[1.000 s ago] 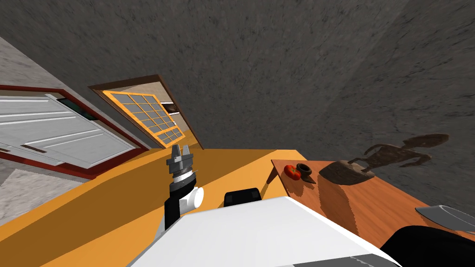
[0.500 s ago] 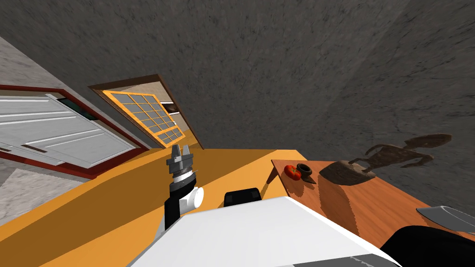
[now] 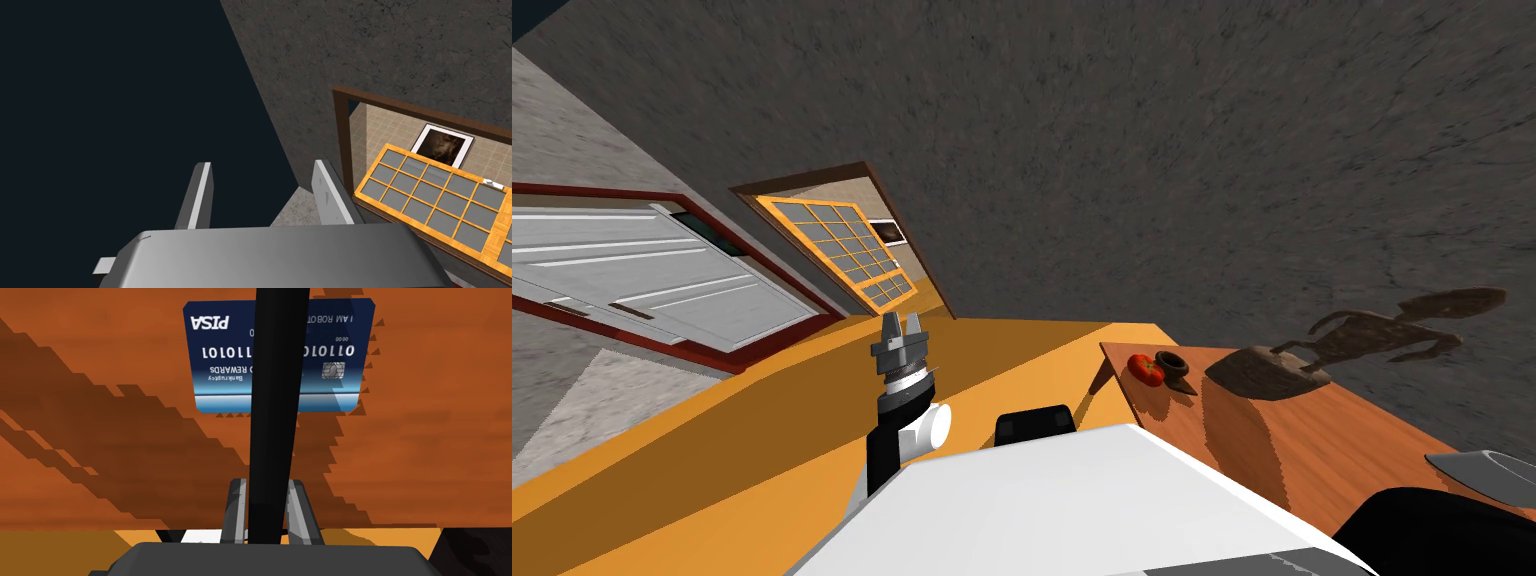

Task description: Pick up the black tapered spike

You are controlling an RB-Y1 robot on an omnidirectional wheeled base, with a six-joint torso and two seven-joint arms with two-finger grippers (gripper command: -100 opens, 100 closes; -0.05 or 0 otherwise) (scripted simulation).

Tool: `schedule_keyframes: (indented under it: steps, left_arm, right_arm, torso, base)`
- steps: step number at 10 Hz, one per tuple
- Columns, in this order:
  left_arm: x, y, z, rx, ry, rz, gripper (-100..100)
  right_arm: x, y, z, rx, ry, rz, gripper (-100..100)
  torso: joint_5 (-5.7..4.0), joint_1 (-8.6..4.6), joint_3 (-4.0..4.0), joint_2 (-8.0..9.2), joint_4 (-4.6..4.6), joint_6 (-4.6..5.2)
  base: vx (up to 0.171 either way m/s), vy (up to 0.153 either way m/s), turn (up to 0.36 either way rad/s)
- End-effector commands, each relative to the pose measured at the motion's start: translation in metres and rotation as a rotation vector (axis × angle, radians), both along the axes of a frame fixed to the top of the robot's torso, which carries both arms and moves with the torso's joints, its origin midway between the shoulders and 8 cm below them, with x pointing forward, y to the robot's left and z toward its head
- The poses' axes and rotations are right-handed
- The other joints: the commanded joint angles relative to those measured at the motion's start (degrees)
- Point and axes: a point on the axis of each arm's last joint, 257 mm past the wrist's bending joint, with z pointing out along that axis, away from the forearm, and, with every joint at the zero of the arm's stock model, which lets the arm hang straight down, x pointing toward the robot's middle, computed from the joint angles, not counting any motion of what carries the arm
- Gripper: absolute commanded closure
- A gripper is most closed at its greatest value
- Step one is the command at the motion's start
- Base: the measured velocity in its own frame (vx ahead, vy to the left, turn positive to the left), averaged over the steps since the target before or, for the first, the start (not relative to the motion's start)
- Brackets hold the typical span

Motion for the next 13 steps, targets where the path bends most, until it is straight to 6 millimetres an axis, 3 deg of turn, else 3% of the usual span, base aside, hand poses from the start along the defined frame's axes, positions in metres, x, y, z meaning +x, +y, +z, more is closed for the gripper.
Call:
schedule_keyframes:
  steps: [1,12,13]
  left_arm:
    - [0.0,0.0,0.0,0.0,0.0,0.0,0]
    - [0.0,0.0,0.0,0.0,0.0,0.0,0]
    - [0.0,0.0,0.0,0.0,0.0,0.0,0]
  right_arm:
    - [0.006,-0.006,0.003,0.0,0.0,-0.002,100]
    - [0.023,-0.02,0.016,0.001,0.007,-0.044,100]
    - [0.023,-0.02,0.016,0.001,0.008,-0.048,0]
  torso:
    - [0.0,0.0,0.0,0.0,0.0,0.0]
    - [0.0,0.03,0.0,0.0,-0.01,0.0]
    - [-0.01,-0.03,-0.04,-0.06,-0.02,0.01]
  base:
    - [-0.046,0.035,0.091]
    - [-0.036,0.025,0.036]
    - [0.0,0.0,0.0]
